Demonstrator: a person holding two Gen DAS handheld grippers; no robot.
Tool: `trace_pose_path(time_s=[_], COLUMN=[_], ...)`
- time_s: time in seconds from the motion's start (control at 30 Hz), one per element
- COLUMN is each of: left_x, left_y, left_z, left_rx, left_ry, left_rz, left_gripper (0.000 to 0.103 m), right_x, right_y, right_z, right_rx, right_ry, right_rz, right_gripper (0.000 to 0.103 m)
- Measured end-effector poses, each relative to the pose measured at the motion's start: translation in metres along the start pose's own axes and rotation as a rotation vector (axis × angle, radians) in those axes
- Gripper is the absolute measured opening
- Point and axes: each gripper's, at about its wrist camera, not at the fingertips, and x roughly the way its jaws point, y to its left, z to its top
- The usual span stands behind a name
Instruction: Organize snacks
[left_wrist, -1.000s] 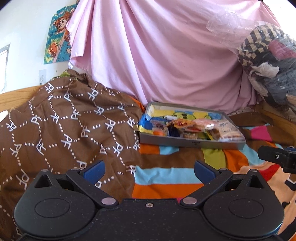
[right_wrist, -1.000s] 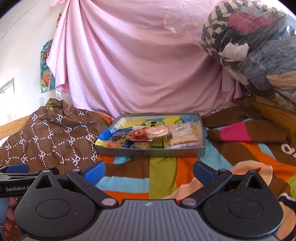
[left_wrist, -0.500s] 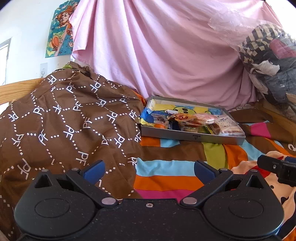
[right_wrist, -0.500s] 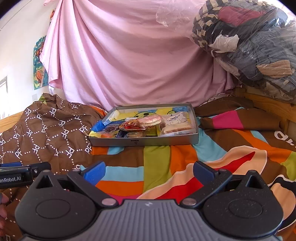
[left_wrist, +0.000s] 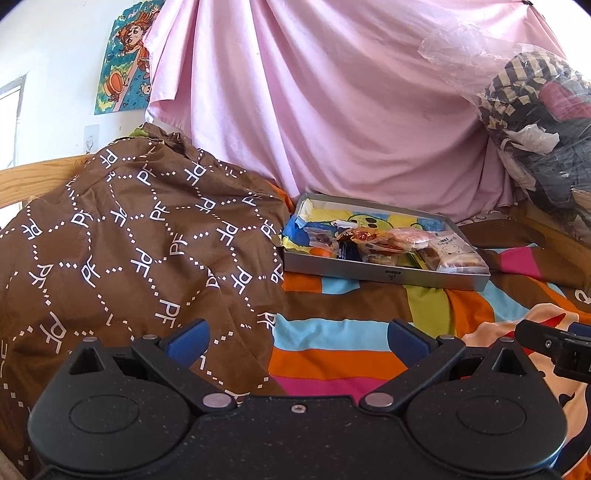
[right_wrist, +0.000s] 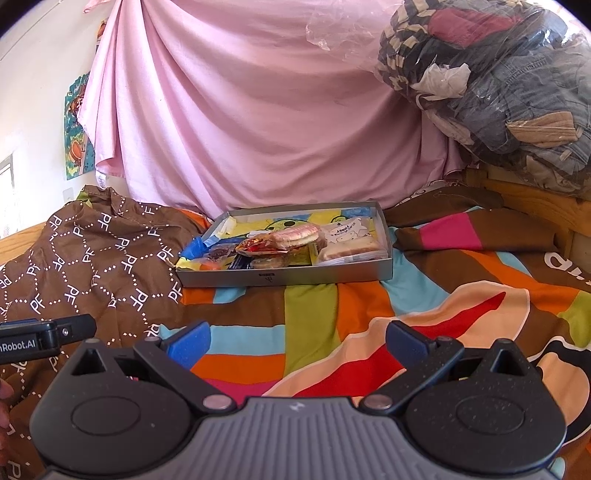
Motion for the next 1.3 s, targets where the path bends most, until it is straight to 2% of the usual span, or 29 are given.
trace_pose_path(time_s=[1.3], left_x=[0.0004], left_y=[-0.0022], left_z=[-0.0033], left_rx=[0.012], left_ry=[0.012], left_rz=[0.002], left_gripper=[0.102], right_x=[0.0005], right_y=[-0.0022], right_z=[-0.0028], right_rx=[0.005], right_ry=[0.020], right_rz=[0.001], right_gripper=[0.103])
